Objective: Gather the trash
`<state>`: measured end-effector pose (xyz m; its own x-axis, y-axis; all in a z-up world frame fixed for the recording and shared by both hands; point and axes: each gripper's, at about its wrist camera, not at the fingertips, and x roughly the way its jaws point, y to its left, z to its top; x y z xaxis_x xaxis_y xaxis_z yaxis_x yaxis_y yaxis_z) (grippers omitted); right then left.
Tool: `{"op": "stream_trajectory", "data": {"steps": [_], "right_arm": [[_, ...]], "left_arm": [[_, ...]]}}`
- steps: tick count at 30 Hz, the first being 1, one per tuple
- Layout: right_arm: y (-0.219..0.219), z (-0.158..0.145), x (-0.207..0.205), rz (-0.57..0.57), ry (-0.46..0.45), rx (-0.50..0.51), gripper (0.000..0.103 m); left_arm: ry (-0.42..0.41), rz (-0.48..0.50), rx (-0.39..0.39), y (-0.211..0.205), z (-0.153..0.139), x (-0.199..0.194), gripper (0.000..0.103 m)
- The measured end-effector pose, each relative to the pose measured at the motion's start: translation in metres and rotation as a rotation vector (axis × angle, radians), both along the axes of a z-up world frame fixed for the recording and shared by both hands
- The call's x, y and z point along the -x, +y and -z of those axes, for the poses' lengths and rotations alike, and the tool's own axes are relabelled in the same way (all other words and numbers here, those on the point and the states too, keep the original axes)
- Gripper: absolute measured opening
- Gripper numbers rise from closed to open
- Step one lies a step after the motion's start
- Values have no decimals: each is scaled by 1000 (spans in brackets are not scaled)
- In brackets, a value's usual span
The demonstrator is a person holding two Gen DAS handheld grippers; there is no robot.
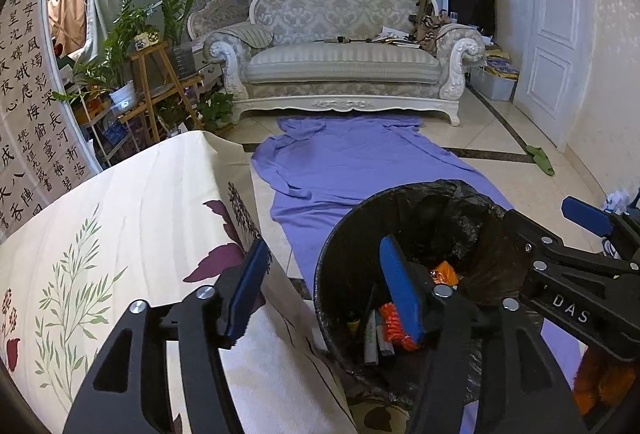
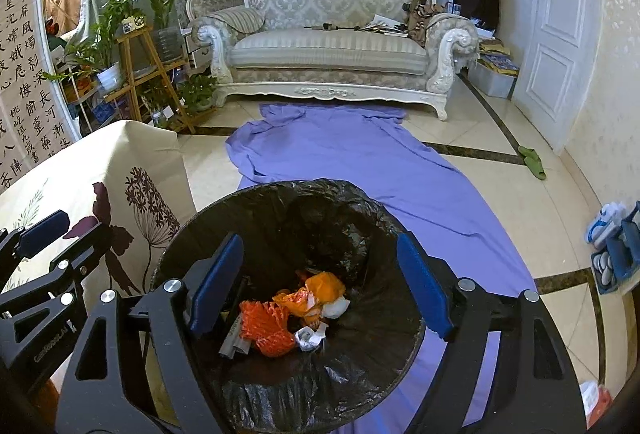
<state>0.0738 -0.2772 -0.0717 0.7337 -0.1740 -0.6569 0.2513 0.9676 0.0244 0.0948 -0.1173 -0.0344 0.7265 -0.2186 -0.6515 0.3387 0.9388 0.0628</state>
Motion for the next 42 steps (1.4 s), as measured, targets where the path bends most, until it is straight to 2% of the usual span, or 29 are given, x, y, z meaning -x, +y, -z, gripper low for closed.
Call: {"op": "stream_trajectory", "data": {"steps": [11,23,42], "right_arm": [[10,-12,23,8,-28,-4,77],[36,-38,70,-24,-84,13,77],[59,-60,114,-55,-139,25,78]], "left_arm": [[-31,-46,6,17,-13,22,75],[-62,-88,24,39,-29,67,80],[-85,-124,56,64,-41,101,82]]}}
